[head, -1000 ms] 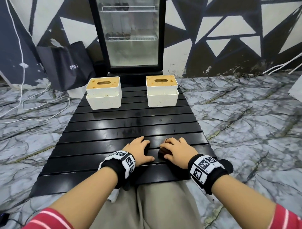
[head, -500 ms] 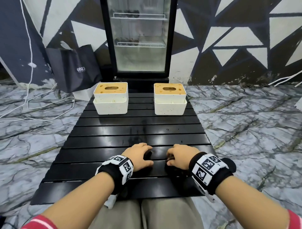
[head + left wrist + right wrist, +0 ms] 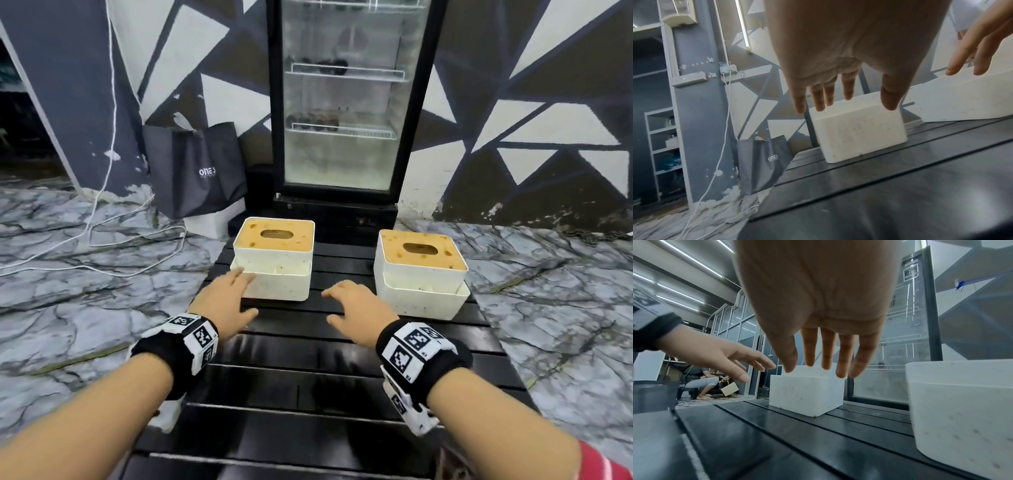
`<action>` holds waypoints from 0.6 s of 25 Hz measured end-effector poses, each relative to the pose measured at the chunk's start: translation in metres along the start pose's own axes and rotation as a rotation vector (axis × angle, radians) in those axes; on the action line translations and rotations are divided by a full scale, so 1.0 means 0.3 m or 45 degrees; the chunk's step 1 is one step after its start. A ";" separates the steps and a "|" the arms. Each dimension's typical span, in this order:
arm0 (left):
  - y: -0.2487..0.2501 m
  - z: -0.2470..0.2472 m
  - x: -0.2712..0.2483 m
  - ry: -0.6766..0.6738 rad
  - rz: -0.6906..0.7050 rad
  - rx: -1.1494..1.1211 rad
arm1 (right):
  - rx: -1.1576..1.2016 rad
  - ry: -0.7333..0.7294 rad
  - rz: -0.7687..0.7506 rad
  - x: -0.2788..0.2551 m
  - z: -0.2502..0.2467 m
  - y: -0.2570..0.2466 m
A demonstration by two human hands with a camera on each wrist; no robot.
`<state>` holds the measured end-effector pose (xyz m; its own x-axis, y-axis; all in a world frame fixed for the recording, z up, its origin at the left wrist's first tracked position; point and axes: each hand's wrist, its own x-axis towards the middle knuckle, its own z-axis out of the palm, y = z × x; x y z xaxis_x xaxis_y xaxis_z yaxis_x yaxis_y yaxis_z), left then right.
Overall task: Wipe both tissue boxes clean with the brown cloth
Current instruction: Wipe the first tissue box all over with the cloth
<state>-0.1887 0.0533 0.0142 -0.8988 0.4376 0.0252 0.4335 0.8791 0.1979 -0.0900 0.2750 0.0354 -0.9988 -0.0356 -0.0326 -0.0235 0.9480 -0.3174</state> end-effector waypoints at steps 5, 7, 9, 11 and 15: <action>-0.100 -0.022 0.167 0.112 0.003 0.095 | 0.027 0.138 -0.068 0.226 0.006 -0.001; -0.120 -0.013 0.209 0.116 0.025 0.094 | 0.015 0.132 -0.079 0.291 0.015 0.000; -0.129 -0.006 0.233 0.138 0.054 0.038 | 0.018 0.112 -0.088 0.337 0.027 0.004; -0.136 -0.002 0.245 0.177 0.061 -0.055 | 0.051 0.149 -0.102 0.363 0.043 0.011; -0.136 -0.007 0.243 0.193 0.058 -0.084 | 0.098 0.216 -0.091 0.360 0.054 0.013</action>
<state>-0.2722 0.0490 0.0099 -0.8800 0.4388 0.1820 0.4733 0.8427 0.2568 -0.1974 0.2698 0.0151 -0.9877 -0.0422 0.1509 -0.0980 0.9178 -0.3846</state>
